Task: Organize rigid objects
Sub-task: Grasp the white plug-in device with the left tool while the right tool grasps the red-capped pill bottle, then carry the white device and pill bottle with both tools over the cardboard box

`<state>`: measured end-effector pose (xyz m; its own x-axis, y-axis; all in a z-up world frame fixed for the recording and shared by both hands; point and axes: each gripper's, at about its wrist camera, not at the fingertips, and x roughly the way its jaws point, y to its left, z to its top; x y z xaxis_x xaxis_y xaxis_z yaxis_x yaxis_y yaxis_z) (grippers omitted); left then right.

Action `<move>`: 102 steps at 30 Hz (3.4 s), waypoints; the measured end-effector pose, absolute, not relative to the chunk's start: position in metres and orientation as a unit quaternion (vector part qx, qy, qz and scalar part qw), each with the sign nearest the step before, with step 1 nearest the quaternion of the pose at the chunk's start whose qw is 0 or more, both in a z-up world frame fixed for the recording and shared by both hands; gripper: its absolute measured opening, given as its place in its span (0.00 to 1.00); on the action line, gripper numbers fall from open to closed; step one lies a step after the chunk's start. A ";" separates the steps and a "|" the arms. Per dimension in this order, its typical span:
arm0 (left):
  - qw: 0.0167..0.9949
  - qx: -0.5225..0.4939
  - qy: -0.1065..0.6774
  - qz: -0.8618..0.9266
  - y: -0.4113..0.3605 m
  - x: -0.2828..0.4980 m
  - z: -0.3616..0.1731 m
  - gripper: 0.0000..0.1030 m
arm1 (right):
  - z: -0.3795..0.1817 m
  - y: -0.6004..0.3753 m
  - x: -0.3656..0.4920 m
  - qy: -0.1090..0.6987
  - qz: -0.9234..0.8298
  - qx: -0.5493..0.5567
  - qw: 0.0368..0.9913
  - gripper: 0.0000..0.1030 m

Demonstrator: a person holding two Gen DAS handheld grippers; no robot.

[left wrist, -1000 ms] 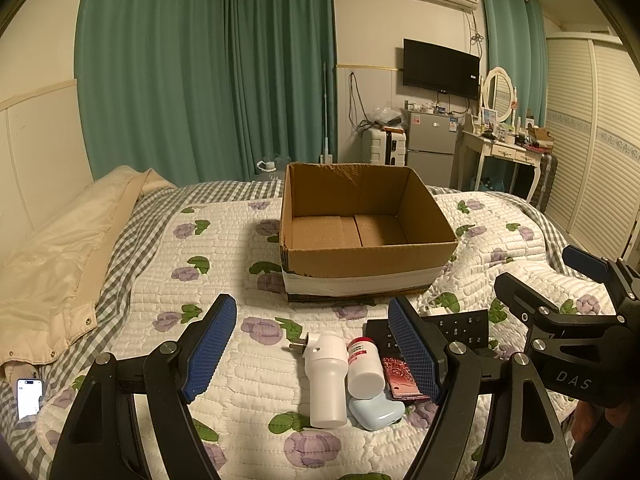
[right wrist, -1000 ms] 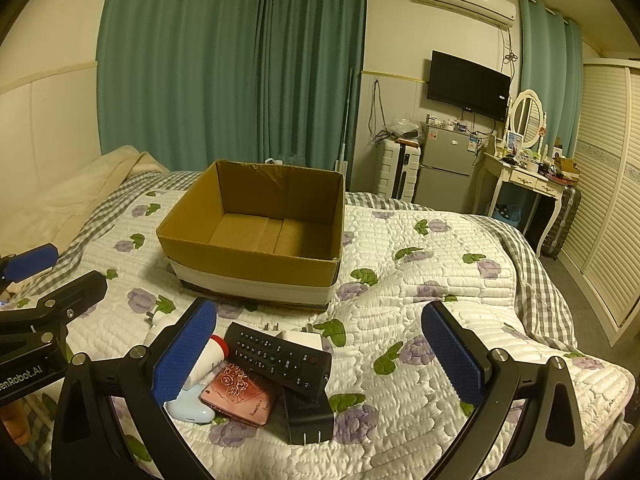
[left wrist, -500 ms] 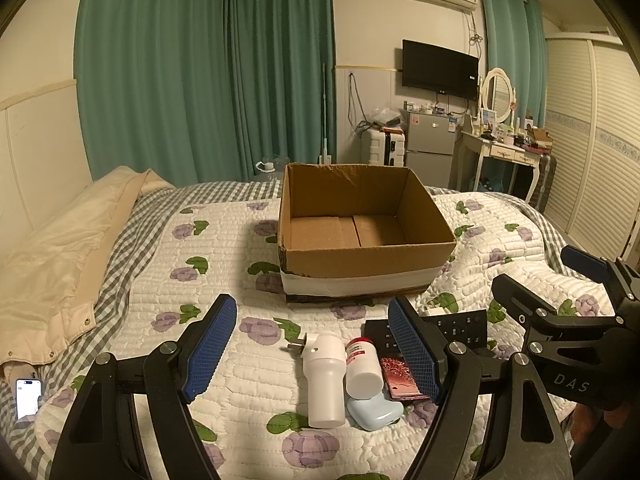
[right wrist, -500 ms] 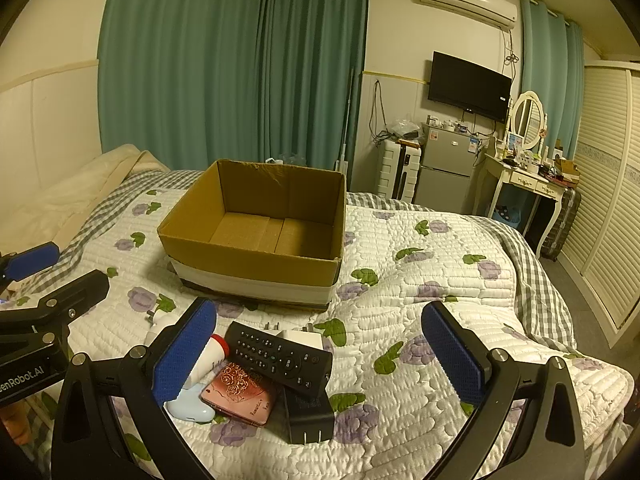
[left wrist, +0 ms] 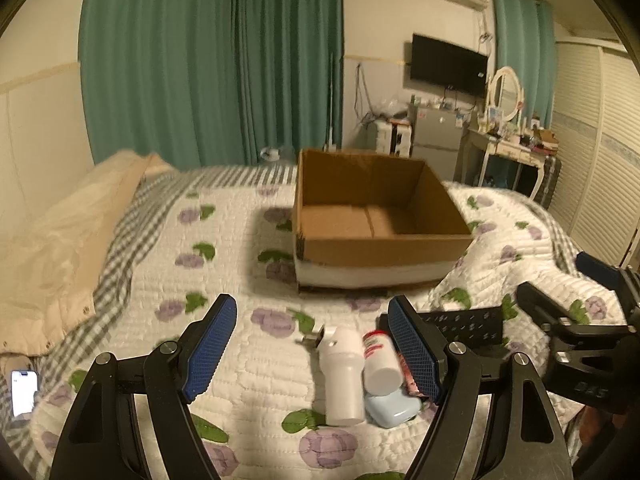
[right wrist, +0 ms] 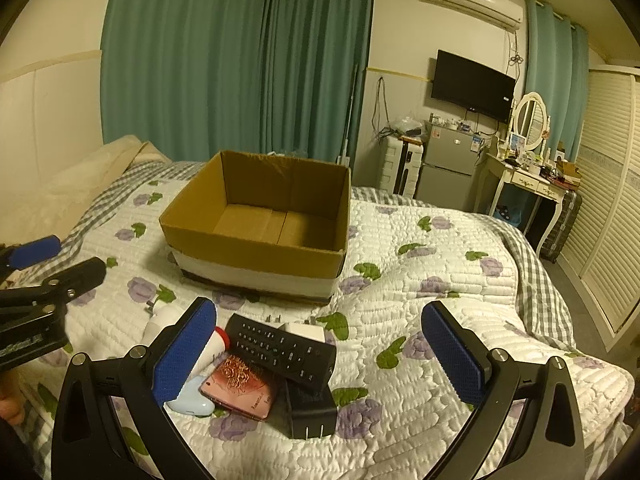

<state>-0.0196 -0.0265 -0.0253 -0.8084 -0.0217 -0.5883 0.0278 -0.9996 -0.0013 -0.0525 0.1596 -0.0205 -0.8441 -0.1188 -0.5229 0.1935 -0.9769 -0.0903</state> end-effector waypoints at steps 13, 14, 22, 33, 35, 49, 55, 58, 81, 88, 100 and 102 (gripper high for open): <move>0.000 0.429 -0.007 -0.903 -0.016 -0.065 -0.109 0.76 | -0.046 0.157 -0.061 0.072 -0.943 0.311 0.097 1.00; -0.003 0.430 -0.002 -0.903 -0.015 -0.068 -0.110 0.76 | -0.047 0.156 -0.062 0.073 -0.942 0.314 0.098 1.00; -0.065 0.466 0.013 -0.882 -0.005 -0.083 -0.122 0.41 | -0.056 0.148 -0.066 0.082 -0.937 0.325 0.101 1.00; -0.011 0.417 -0.012 -0.909 -0.029 -0.058 -0.076 0.41 | -0.069 0.126 -0.073 0.085 -0.921 0.351 0.146 1.00; 0.001 0.413 -0.015 -0.910 -0.036 -0.057 -0.073 0.41 | -0.073 0.116 -0.077 0.084 -0.913 0.364 0.162 0.97; 0.011 0.413 0.001 -0.911 -0.057 -0.058 -0.076 0.41 | -0.131 0.062 -0.113 0.106 -0.861 0.454 0.203 0.67; 0.009 0.415 -0.006 -0.910 -0.054 -0.058 -0.079 0.41 | -0.150 0.051 -0.124 0.117 -0.852 0.472 0.193 0.35; 0.011 0.414 -0.010 -0.910 -0.053 -0.057 -0.078 0.41 | -0.148 0.053 -0.120 0.111 -0.855 0.467 0.196 0.35; -0.033 0.323 -0.031 -0.945 0.002 -0.115 0.050 0.41 | 0.064 0.111 -0.153 0.093 -0.937 0.272 0.197 0.34; -0.035 0.341 -0.047 -0.938 0.020 -0.200 0.033 0.41 | 0.064 0.115 -0.209 0.088 -0.943 0.260 0.188 0.34; -0.009 0.394 -0.043 -0.918 0.017 -0.250 -0.048 0.44 | 0.000 0.120 -0.260 0.074 -0.931 0.309 0.181 0.34; -0.006 0.387 -0.039 -0.921 0.015 -0.248 -0.046 0.53 | -0.002 0.121 -0.262 0.074 -0.931 0.310 0.179 0.34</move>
